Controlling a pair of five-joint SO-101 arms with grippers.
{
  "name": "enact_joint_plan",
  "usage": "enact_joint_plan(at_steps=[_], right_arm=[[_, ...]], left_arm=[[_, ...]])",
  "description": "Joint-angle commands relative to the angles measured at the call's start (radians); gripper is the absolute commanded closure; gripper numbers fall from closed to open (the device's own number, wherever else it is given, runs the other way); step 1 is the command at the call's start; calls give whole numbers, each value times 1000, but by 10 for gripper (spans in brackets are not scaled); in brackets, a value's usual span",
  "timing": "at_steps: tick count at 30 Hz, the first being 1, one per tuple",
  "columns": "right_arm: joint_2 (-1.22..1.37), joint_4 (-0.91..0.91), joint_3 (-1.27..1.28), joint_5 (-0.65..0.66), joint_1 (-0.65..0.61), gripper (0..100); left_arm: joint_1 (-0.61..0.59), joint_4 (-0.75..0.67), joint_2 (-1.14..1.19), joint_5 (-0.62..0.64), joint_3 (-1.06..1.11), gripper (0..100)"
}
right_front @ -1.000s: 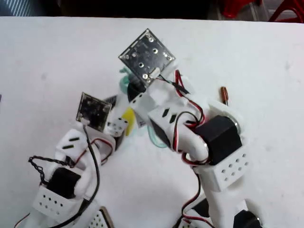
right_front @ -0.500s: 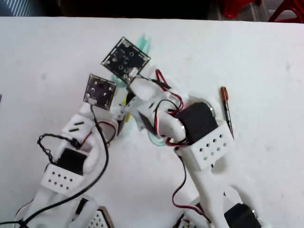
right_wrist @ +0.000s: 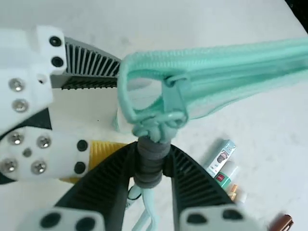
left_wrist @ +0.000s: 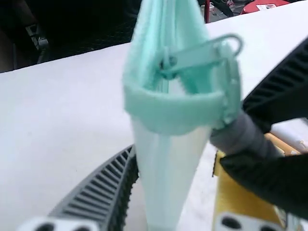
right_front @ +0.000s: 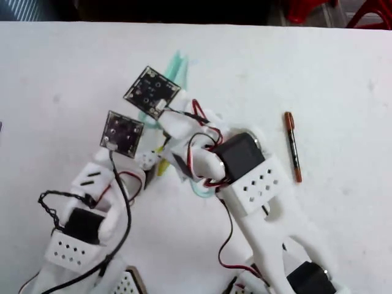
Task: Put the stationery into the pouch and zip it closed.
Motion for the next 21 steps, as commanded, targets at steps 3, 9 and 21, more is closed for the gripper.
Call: enact_joint_plan(at_steps=[3,9,21], right_arm=[[-12,7,-14,6,-10,981],[-104,5,-68,6,-7,981],[-142,22,-94,8,-2,981]], left_arm=[[-4,-3,-108,8,-9,729],[-1,-57,-131,9,-20,732],[13,-89,-133,9,9,946]])
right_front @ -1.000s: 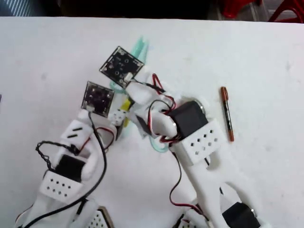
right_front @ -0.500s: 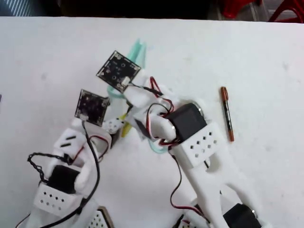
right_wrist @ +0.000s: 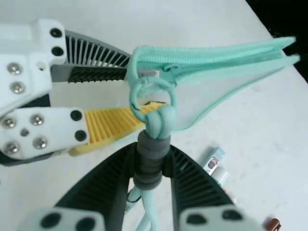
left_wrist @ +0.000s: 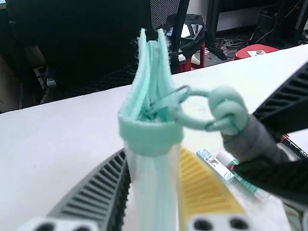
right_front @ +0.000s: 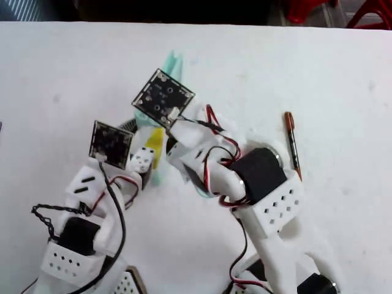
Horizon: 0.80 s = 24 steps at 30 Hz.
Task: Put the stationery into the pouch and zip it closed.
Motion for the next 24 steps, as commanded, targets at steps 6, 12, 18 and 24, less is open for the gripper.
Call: enact_joint_plan(at_steps=[6,12,18,24], right_arm=[[-18,-90,-153,3,-1,981],[-16,-208,-155,3,59,981],[-16,-309,-110,3,134,981],[-16,-443,-6,5,168,981]], left_arm=[[7,-25,-16,52,-3,954],[7,-3,-22,74,-9,954],[2,71,-62,71,-37,954],[7,150,-168,71,-29,955]])
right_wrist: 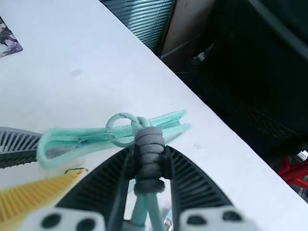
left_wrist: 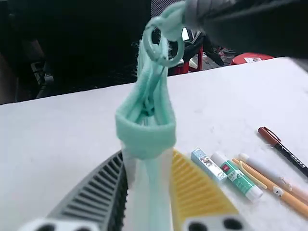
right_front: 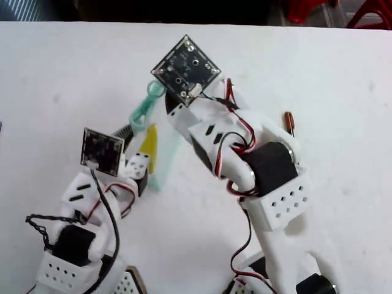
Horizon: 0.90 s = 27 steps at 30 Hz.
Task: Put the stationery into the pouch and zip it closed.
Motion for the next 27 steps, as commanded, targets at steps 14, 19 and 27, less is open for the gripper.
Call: enact_joint_plan(at_steps=[14,19,27], right_arm=[[77,-248,54,0,96,982],[148,-283,52,0,120,982],[196,-374,52,0,151,982]], left_arm=[[7,114,-131,8,-5,955],[7,114,-131,8,0,955],[7,117,-131,8,0,955]])
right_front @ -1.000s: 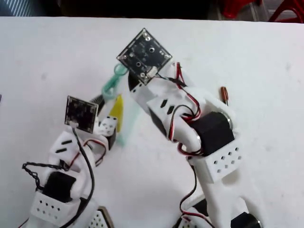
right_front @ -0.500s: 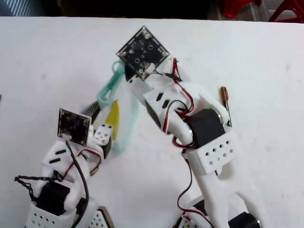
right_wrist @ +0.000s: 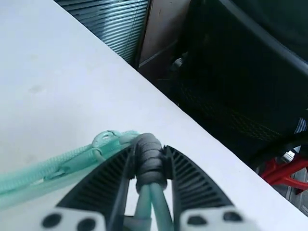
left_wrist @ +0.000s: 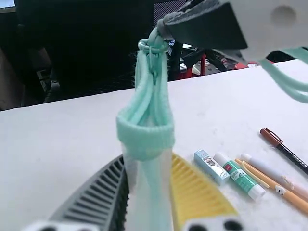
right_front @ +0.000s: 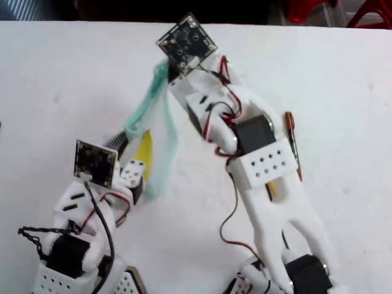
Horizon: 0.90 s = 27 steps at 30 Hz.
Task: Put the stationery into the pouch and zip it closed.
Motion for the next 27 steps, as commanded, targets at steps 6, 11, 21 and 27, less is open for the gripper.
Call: enact_joint_plan(at_steps=[6,11,21,27], right_arm=[[42,-107,-23,3,51,982],[56,-136,-23,3,67,982],[56,-139,-69,3,111,982],[68,-145,-71,3,110,982]], left_arm=[[12,8,-15,6,-2,955],[12,9,-15,6,0,955],[12,9,-15,6,0,955],[12,9,-15,6,0,955]])
